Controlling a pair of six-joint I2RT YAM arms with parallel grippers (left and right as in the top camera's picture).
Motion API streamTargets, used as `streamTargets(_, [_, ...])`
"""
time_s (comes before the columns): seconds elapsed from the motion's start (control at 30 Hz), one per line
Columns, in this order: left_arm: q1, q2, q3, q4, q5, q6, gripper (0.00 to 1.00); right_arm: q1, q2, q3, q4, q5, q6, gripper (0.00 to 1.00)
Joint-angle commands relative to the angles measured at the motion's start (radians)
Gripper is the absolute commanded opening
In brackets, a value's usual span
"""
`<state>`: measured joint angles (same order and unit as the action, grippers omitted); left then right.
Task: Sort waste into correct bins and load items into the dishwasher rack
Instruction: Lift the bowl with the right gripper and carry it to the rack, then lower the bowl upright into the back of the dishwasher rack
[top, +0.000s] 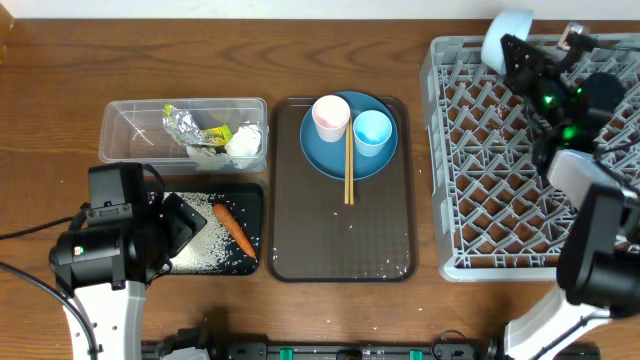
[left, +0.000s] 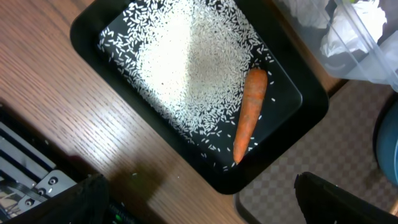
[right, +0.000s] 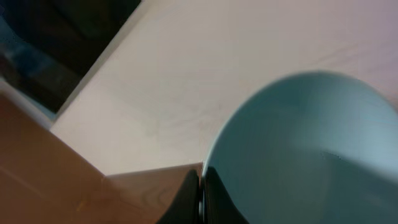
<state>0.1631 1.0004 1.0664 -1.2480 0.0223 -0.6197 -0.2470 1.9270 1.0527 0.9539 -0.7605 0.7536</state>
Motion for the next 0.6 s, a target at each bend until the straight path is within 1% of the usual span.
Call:
streamTargets(0.0, [0.006,0.0,-0.004,-0.001,-0.012,0.017,0.98,0.001,0.071,0.011,0.073,-0.003,0.105,0.01])
streamTargets(0.27, [0.006,0.0,-0.004,-0.001,-0.012,0.017,0.98,0.032,0.2,0.011,0.206,-0.008,0.107,0.01])
streamTargets(0.57, [0.006,0.0,-0.004,-0.001,-0.012,0.017,0.98,0.037,0.21,0.011,0.164,-0.1,0.106,0.01])
